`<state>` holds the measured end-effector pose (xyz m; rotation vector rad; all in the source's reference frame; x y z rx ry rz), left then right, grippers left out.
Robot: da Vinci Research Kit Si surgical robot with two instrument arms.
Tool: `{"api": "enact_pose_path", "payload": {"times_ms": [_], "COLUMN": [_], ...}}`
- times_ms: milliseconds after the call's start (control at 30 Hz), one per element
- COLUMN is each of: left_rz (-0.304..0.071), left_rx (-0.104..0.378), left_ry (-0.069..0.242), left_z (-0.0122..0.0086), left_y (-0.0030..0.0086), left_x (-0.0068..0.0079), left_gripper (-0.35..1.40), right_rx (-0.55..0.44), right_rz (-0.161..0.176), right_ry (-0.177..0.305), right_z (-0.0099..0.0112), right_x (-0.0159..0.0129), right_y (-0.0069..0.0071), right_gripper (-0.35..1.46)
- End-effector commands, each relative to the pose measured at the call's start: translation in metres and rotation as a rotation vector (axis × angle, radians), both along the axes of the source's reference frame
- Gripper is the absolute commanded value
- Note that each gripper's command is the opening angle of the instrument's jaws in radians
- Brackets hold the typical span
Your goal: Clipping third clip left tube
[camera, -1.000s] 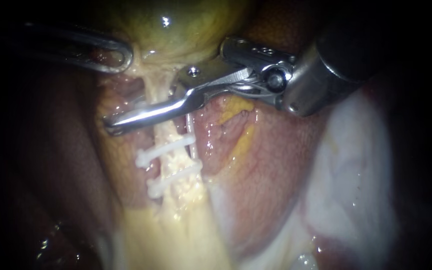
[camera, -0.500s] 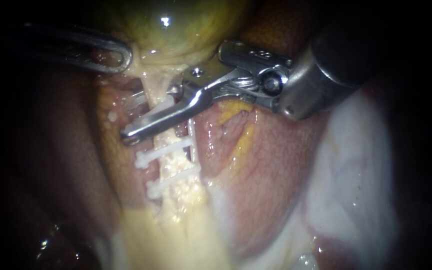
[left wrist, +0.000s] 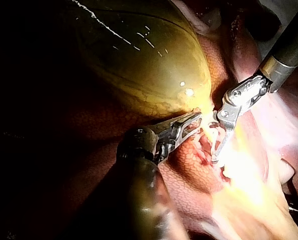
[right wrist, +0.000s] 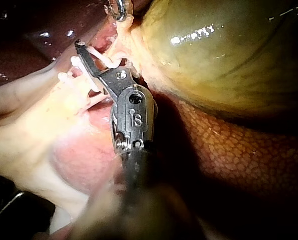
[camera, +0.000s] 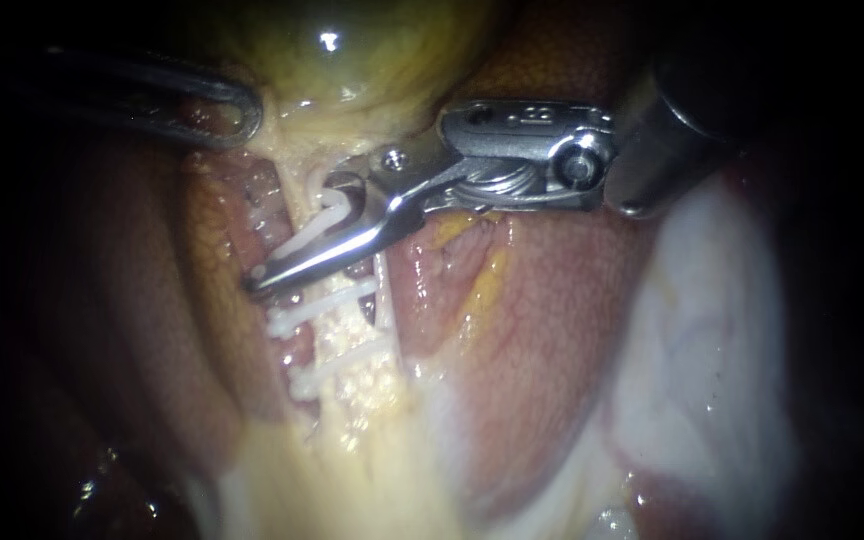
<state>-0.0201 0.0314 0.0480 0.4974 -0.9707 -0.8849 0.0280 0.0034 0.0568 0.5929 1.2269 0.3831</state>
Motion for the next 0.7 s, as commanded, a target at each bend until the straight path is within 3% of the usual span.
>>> {"api": "enact_pose_path", "payload": {"times_ms": [33, 233, 700], "left_rz": [0.000, 0.000, 0.000], "left_rx": [0.000, 0.000, 0.000], "left_ry": [0.000, 0.000, 0.000], "left_z": [0.0000, 0.0000, 0.0000], "left_y": [0.0000, 0.0000, 0.0000], "left_x": [0.0000, 0.0000, 0.0001], "left_gripper": [-0.35, -0.35, -0.35], "right_rx": [-0.001, -0.009, -0.013], "right_rz": [-0.008, -0.006, -0.002], "right_ry": [-0.018, -0.035, -0.064], "right_z": [-0.0002, -0.0004, -0.0011], "right_x": [0.0001, 0.0001, -0.0022], "right_y": [-0.0001, -0.0001, 0.0017], "right_gripper": [0.50, 0.50, 0.49]}}
